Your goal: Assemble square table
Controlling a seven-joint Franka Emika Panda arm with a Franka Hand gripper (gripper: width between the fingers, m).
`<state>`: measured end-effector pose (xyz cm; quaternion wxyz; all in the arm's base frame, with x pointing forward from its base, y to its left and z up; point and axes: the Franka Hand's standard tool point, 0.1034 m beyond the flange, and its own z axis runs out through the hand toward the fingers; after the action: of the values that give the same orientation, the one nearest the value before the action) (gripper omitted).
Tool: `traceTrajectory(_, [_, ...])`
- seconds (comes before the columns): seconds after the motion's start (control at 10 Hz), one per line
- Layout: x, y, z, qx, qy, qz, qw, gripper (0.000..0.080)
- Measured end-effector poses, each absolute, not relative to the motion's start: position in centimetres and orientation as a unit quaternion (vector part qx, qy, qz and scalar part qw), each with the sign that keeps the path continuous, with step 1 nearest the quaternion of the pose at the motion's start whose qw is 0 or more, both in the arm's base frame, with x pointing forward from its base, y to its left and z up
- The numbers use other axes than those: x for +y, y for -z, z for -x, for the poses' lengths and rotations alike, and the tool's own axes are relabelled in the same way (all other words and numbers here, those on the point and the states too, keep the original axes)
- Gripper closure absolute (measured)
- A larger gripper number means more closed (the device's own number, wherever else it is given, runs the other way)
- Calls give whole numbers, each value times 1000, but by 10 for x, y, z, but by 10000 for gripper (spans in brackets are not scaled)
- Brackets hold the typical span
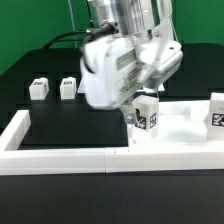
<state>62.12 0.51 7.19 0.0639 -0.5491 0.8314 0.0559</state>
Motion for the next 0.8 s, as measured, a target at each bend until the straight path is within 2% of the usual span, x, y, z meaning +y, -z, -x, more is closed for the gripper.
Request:
traceTrajectory(0.1, [6,-75,-624,772,-59,630,61,188])
traceTrajectory(0.2, [6,-75,-625,723,-54,685,66,158])
traceTrajectory(0.5, [4,-74,-624,623,-44,778,68,150])
traceTrajectory(0.7, [4,-74,-625,458,-31,888,28,150])
traceTrajectory(0.8, [8,-72,-625,392,-19,919,25,150])
